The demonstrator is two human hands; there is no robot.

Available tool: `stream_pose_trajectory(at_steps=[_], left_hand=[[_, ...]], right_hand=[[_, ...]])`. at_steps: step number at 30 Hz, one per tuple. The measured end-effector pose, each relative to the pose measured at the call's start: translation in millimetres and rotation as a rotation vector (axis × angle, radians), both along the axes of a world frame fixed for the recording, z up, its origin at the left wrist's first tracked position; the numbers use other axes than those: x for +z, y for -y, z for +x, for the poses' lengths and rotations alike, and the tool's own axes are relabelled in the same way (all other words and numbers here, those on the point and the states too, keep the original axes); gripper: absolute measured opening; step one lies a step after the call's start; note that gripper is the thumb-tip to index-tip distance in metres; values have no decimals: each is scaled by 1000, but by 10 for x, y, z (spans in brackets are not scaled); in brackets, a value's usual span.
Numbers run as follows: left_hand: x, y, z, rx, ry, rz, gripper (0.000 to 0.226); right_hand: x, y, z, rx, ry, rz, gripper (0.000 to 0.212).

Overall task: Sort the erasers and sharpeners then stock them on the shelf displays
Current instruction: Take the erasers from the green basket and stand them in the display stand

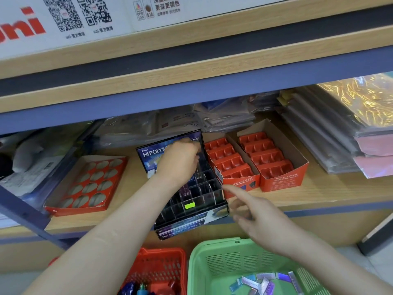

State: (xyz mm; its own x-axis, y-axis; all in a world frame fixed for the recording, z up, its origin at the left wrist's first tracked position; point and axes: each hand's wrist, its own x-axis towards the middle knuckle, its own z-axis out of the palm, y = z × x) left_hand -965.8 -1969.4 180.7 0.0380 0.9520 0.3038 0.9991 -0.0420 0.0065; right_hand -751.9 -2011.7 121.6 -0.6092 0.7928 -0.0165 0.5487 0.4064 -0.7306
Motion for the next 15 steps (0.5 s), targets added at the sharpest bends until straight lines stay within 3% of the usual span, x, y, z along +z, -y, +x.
stream_pose_trajectory(at_steps=[4,6,10,15], left_hand=[[142,494,254,-75,253,179,14],[27,820,399,-178,386,131,12],[-725,1269,635,-259,437,-163,16],[-2104,1484,870,-132,312,-696,27]], right_hand=[[129,-43,257,-24,161,13,19],[129,-2,414,24,306,45,11],[-233,172,635,117,636,42,19],[-1214,452,894,167,816,-205,37]])
